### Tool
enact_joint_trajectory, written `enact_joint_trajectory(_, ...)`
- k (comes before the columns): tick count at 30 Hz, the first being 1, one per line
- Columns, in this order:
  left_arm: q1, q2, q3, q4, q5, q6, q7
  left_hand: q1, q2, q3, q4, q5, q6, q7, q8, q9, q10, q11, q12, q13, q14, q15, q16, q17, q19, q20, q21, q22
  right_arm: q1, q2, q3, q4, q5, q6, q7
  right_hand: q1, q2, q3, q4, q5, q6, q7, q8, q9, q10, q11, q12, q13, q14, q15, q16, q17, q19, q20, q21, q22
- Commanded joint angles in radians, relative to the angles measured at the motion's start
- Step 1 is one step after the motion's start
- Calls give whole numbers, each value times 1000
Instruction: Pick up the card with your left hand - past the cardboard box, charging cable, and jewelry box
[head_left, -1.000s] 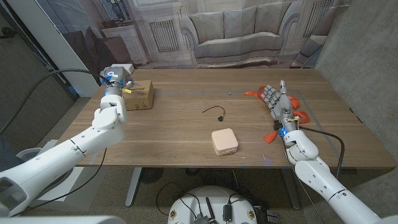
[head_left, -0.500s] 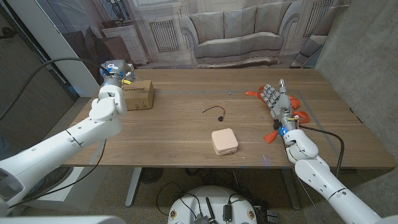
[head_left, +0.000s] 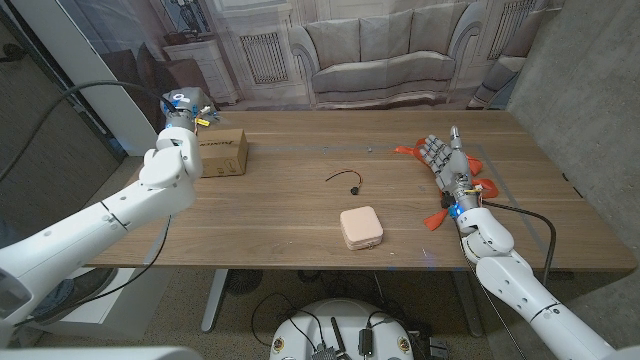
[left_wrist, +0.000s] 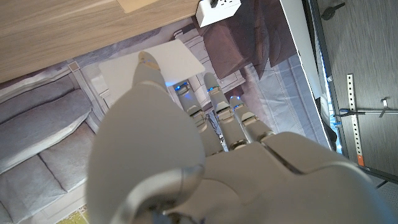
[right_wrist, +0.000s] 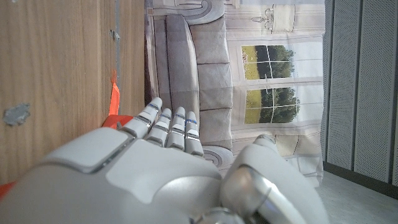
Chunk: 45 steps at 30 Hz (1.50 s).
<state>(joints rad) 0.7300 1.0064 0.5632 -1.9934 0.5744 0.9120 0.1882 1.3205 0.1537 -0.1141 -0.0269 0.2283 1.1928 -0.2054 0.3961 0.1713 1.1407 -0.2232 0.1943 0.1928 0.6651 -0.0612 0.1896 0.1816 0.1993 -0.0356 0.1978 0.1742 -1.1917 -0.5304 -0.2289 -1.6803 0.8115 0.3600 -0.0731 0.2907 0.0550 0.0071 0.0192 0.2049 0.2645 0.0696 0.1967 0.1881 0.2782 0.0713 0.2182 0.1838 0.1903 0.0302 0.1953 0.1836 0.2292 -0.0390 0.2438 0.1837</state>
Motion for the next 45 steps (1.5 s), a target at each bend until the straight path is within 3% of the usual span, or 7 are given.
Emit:
enact_joint_trajectory(1, -14, 29, 0, -55, 35, 26, -43, 8, 2, -1, 10, -2, 14, 6, 0, 3, 11, 3, -1, 3, 0, -144, 1, 2, -2, -88, 1, 2, -18, -8, 12, -20, 5, 4, -5, 1, 8, -4, 0, -2, 3, 2, 3, 5, 8, 1, -1, 5, 6, -1, -4, 5, 8, -1, -2, 2)
enact_joint_trajectory(15, -30, 45, -32, -119, 39, 47, -93, 14, 0, 0, 12, -2, 25, 7, -6, 0, 20, 3, 0, 3, 3, -144, 1, 1, 0, -87, 1, 2, -46, -10, 18, -43, -3, 26, -1, 1, 9, -5, 0, -2, 3, 4, 3, 5, 7, 2, -1, 5, 6, 0, -4, 5, 9, 1, -5, 2)
enact_joint_trajectory(26, 1, 57, -112, -166, -30, 45, -82, 17, -3, -1, 15, -2, 32, 8, -12, 0, 22, 3, -1, 3, 2, -144, 0, 1, 1, -87, 1, 2, -80, -21, 30, -74, -7, 37, -8, 2, 10, -5, -1, -2, 3, 5, 3, 5, 8, 3, -1, 5, 7, 1, -4, 5, 9, 2, -7, 2)
enact_joint_trajectory(45, 16, 109, -140, -247, -56, 80, -75, 20, -3, -2, 21, -2, 36, 6, -25, 0, 23, 4, -3, 2, 1, -144, 0, 1, 1, -84, 1, 2, -116, -14, 37, -80, -4, 60, -4, 5, 12, -4, -3, -2, 6, 5, 4, 5, 10, 2, -1, 5, 8, 3, -4, 4, 11, 2, -10, 3)
